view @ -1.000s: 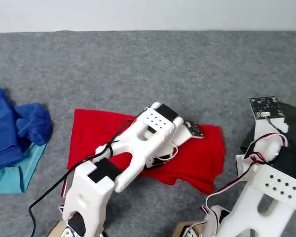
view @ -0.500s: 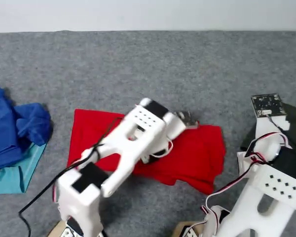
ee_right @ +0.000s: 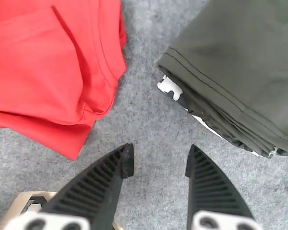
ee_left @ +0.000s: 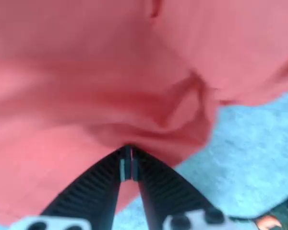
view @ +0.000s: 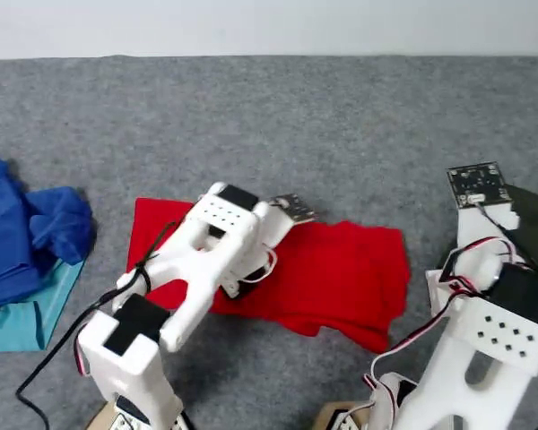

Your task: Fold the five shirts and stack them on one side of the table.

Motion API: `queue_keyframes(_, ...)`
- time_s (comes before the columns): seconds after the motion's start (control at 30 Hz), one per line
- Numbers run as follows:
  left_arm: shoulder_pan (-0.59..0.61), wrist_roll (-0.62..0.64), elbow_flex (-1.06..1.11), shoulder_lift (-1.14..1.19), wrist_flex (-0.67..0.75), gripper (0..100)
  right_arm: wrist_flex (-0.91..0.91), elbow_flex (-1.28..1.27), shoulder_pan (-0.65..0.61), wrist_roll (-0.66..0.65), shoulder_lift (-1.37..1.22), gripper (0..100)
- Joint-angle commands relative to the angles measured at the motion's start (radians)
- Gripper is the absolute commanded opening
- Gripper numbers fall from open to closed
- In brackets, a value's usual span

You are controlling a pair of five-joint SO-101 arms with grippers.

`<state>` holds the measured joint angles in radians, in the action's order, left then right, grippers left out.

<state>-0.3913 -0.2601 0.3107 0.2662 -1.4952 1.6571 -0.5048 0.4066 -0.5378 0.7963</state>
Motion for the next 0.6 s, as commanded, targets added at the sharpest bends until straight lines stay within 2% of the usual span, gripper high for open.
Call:
queue_keyframes(0.0,0.072,-0.049,0.041,0.009,0.06,1,-0.019,0.006,-0.015,-0.002,0.015,18.7)
queue_keyframes(0.13,0.123,-0.086,0.039,0.017,0.034,1,-0.019,0.006,-0.015,-0.002,0.015,18.7)
queue_keyframes(0.27,0.117,-0.089,0.002,-0.028,-0.032,1,-0.021,0.006,-0.015,-0.002,0.015,18.7)
queue_keyframes(0.57,-0.032,-0.06,-0.024,-0.298,-0.101,1,-0.007,0.011,-0.015,0.0,0.024,18.7)
